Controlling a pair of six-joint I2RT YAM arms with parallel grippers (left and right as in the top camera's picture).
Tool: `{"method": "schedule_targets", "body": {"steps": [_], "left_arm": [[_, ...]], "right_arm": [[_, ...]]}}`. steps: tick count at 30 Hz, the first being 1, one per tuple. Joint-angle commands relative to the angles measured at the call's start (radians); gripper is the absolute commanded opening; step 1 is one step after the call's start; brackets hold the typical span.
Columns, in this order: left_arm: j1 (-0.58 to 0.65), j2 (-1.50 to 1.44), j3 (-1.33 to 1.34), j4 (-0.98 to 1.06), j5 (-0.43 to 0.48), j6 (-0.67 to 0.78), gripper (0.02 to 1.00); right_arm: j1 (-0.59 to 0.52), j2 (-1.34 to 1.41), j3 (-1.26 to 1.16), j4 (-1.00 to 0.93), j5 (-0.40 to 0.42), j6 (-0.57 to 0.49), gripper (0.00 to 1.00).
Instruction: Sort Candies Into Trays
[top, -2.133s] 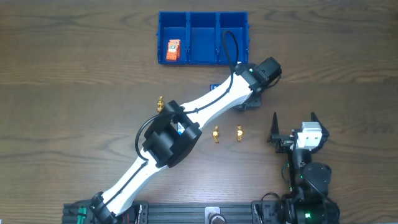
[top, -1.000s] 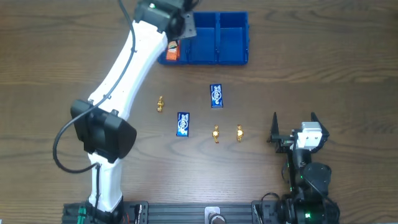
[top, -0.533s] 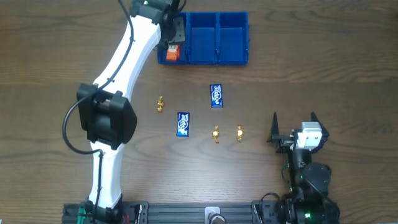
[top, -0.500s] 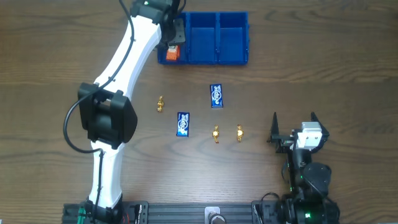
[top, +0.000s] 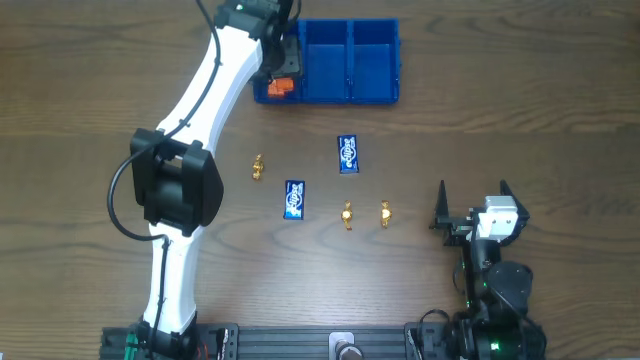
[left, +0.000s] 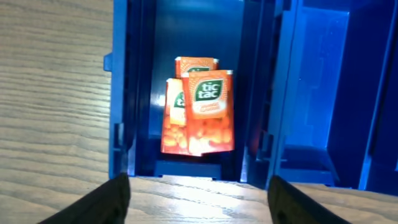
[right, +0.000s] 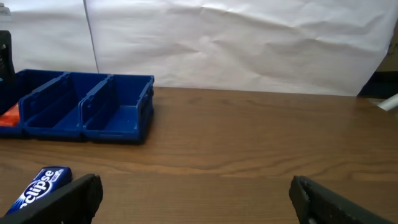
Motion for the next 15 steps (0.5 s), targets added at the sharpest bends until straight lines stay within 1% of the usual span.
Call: {"method": "schedule_targets", "body": {"steps": [1, 4, 7, 12, 15], "left_arm": [[0.014, -0.11, -0.079, 0.068, -0.007, -0.014, 0.77], [0.025, -0.291, -0.261, 0.227, -0.008, -0.026, 0.79], [0.06, -0.54, -0.511, 0.418, -0.008, -0.04, 0.838], [0.134, -0.912, -0.813, 0.575, -0.01, -0.016, 0.888], [0.176, -1.147, -0.988, 0.656, -0.01, 0.054, 0.91]], "right_arm": [[0.002, -0.003, -0.002, -0.005, -0.002, -0.012, 0.998], [0.002, -0.003, -0.002, -0.005, -0.002, -0.012, 0.998], [0.002, -0.003, -0.002, -0.005, -0.002, -0.012, 0.998], [0.002, -0.003, -0.002, -0.005, -0.002, -0.012, 0.998], [0.002, -0.003, -0.002, -0.005, -0.002, -0.012, 0.998]]}}
